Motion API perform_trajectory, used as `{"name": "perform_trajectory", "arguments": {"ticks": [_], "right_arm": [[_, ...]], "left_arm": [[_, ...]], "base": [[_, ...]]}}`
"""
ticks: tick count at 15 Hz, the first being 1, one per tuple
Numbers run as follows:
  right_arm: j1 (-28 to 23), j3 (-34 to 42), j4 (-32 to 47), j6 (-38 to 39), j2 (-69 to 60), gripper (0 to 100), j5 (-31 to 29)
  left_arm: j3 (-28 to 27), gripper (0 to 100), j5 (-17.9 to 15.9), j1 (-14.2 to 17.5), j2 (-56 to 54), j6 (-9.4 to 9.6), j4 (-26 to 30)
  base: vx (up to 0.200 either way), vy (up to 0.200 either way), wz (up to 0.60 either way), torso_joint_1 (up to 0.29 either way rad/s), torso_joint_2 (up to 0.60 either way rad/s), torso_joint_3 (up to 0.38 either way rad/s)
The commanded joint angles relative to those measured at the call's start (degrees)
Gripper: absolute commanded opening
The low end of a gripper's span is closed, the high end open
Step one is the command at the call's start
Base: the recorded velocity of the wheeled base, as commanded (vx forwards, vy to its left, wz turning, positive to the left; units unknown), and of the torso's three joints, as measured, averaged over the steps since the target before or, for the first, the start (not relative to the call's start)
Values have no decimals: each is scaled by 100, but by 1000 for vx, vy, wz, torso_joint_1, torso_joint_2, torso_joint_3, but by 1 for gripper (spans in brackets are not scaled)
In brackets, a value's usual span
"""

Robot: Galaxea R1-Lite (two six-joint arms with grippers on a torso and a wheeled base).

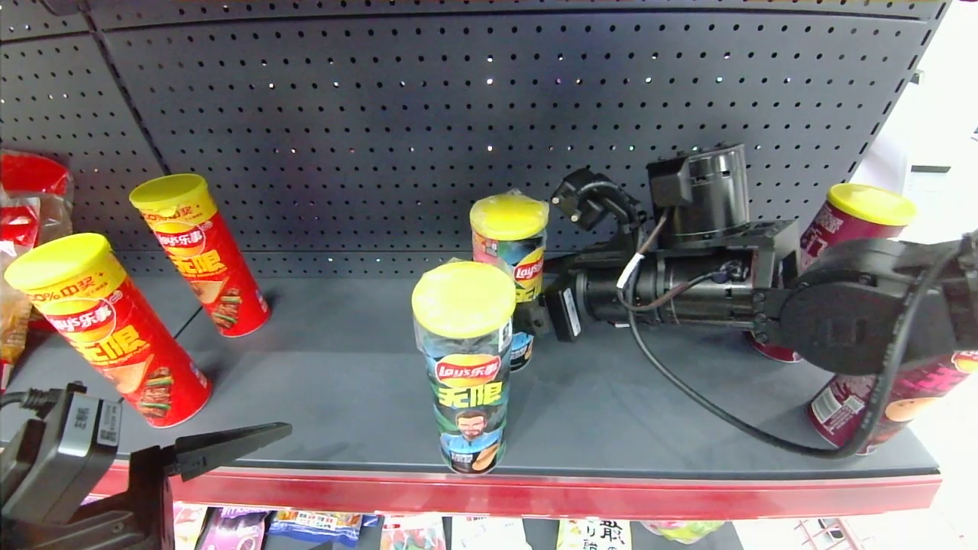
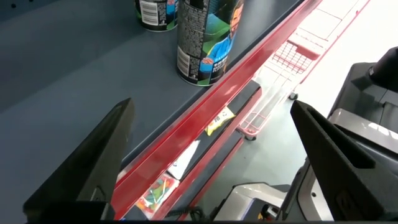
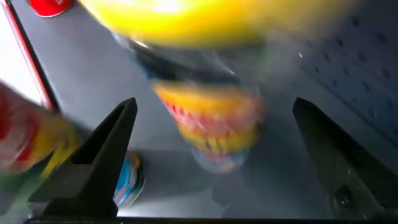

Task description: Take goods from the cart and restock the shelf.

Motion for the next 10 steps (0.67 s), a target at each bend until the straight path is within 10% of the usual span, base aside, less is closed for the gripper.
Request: {"name": "perform_trajectory", "arguments": {"ticks": [1,10], "right_arm": [[-22,457,-3,267,-646,100,-94],[-119,2812,-3,522,-3362,100,-990]], "left_arm": [[-37,100,8,2,68,-1,-1],[-309,100,720,2,850,8,-9]], "base": [[0,0,0,0,0,0],[0,0,0,0,0,0]]}}
